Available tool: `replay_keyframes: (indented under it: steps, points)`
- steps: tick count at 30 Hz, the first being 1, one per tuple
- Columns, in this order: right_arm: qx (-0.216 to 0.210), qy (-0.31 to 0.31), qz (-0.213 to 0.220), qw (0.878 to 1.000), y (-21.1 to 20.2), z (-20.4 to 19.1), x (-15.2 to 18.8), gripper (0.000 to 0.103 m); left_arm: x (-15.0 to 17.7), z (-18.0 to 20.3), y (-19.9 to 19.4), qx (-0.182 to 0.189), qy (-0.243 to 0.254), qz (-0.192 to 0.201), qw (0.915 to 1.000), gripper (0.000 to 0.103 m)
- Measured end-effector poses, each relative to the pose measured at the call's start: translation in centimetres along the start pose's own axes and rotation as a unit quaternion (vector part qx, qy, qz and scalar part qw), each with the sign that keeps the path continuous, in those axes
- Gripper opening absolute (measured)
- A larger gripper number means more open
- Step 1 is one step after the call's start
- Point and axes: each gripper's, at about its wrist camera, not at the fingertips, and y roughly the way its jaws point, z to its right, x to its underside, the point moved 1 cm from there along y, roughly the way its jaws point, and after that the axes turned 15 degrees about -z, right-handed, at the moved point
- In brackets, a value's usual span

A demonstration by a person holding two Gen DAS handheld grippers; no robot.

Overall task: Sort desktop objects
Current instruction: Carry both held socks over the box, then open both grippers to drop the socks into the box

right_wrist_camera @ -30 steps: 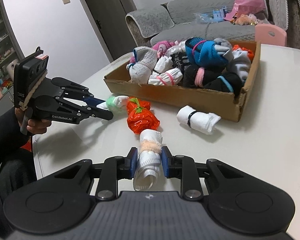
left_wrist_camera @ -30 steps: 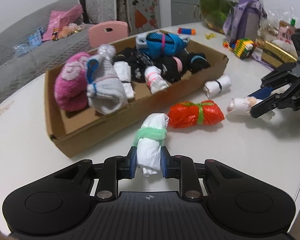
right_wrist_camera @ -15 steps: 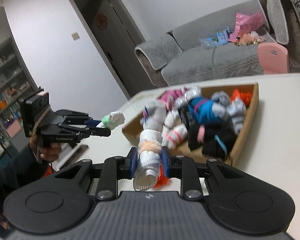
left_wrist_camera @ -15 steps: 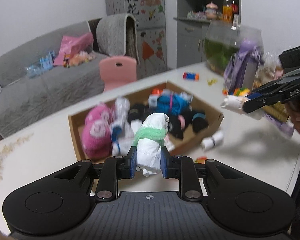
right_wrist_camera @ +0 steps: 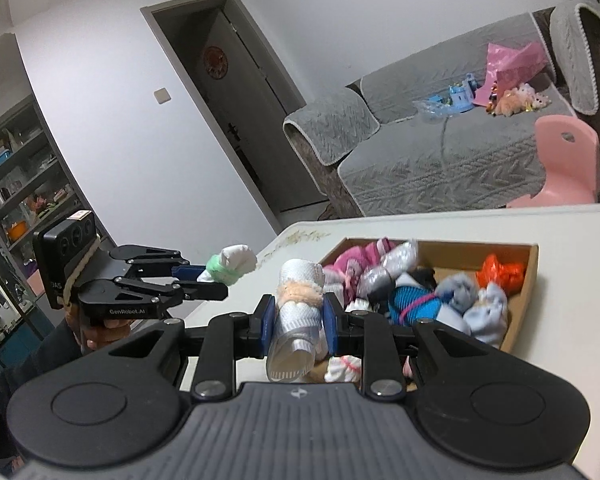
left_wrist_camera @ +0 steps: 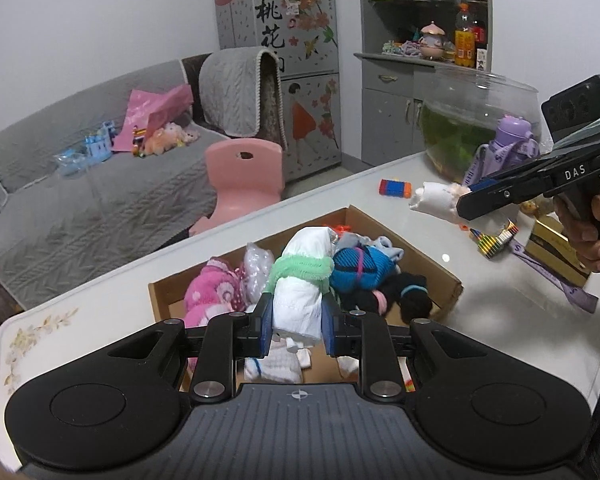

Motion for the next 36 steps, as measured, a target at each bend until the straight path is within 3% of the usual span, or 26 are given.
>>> replay_keyframes:
  steps: [19,32,36]
  points:
    - [0.055,0.006,-0.048,0.997,4.0,4.2,-3.7,0.023,-4.5,-2.6,8.6,0.008,-0.027,-0.064,0.9975,0.03]
    - [0.12,0.02,-0.083,0.989,7.2,7.5,-4.5,0.023,-7.4,-1.2,16.2,0.004,-0.014,-0.112,0.9936,0.031]
    - [0.139,0.019,-0.094,0.986,8.1,8.0,-4.5,0.023,-7.6,-1.1,17.1,-0.003,-0.019,-0.119,0.9927,0.044]
